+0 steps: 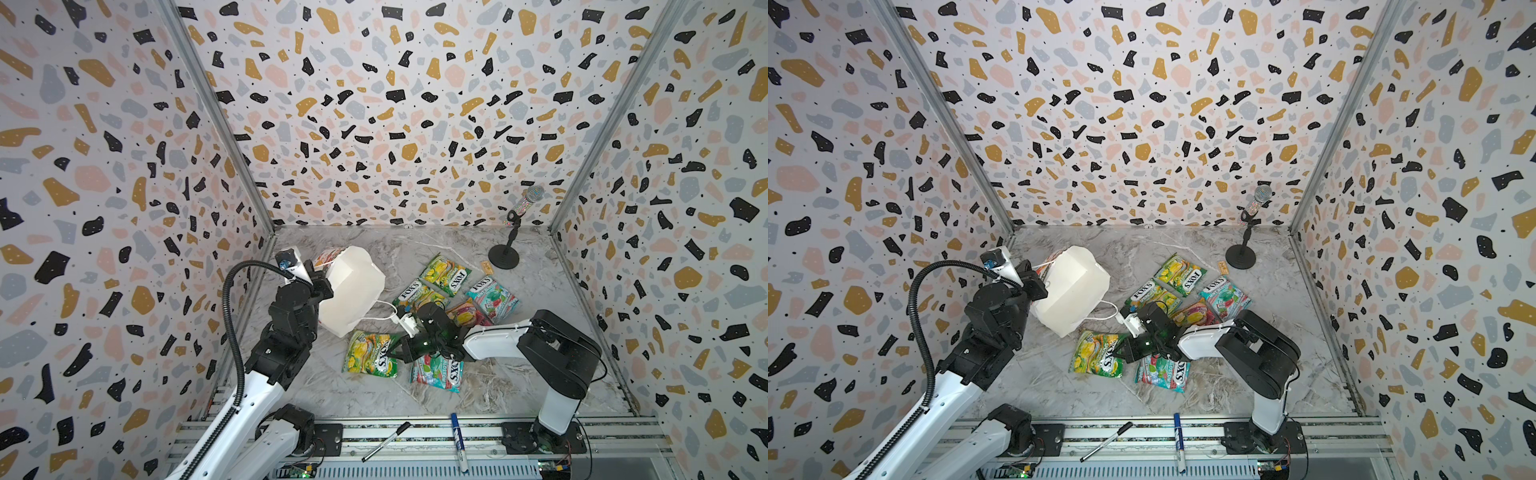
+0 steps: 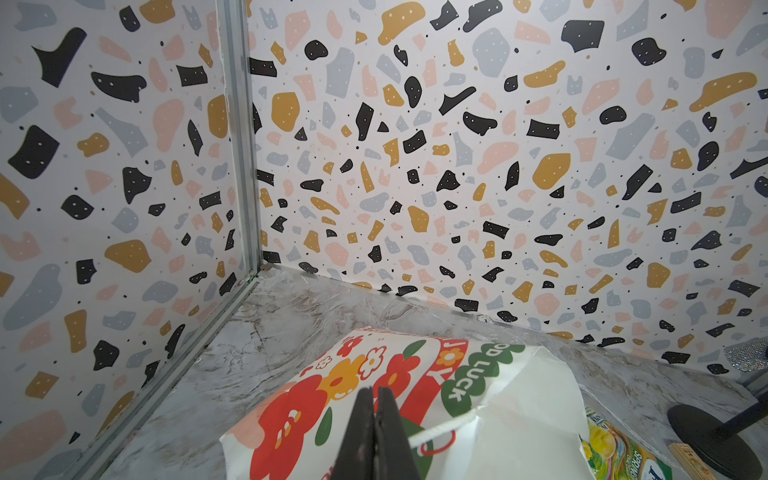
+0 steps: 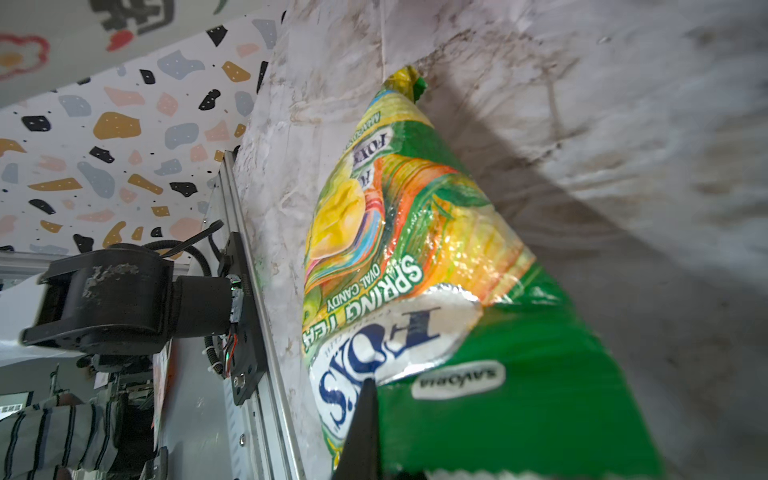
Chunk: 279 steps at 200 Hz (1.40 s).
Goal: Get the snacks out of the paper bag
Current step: 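Lower the Spring Tea packet onto the table nearer the robot and release, then set the paper bag upright with the left gripper while the right gripper draws back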
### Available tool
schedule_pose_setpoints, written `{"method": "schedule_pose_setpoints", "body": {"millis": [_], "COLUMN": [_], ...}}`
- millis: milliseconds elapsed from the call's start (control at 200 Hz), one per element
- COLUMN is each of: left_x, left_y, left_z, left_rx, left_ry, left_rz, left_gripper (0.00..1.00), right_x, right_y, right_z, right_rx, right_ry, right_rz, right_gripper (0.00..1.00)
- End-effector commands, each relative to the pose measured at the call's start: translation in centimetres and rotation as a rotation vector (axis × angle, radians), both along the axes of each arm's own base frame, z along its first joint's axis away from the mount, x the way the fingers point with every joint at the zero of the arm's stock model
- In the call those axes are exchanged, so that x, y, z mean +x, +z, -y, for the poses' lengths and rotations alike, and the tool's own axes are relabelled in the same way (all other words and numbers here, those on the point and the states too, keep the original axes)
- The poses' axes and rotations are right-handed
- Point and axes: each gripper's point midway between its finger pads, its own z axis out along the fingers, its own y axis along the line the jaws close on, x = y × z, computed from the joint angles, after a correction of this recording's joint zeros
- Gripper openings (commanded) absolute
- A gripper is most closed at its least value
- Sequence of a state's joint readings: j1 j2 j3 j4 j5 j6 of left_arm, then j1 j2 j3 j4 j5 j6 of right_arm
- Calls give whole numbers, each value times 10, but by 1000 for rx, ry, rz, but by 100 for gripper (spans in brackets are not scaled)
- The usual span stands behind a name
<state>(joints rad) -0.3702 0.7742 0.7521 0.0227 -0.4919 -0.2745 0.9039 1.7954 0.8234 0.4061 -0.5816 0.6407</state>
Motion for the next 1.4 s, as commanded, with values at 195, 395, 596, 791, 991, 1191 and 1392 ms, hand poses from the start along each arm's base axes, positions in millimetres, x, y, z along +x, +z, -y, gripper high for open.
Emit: {"method": "schedule_pose_setpoints", "body": {"millis": [195,395,596,791,991,1191,1392], "left_x": [-1,-1,1,5,23,38,56], "left_y": [7,7,10,25,42,52,54], "left_z": [-3,-3,6,20,43,56,77], "left_rx": [-13,-15,-26,-106,-132,-167,-191], "left_ry": [12,8,-37,-113,-200,-238,-316], "left_rz": [36,36,41,82,64,74,45], "left_gripper": [0,0,0,0,0,0,0], "right_x": [15,19,34,47,60,71,75], "right_y": [4,4,24,51,74,85,91], "right_z": [31,39,54,71,96,123,142], "right_rx": [-119,-173,-220,-224,-195,-190,-193], "right_ry": [-85,-111,-200,-270,-335,-406,-449], "right_rz": [77,93,203,270,281,283,287], "right_gripper": [0,20,45,53,54,54,54]}}
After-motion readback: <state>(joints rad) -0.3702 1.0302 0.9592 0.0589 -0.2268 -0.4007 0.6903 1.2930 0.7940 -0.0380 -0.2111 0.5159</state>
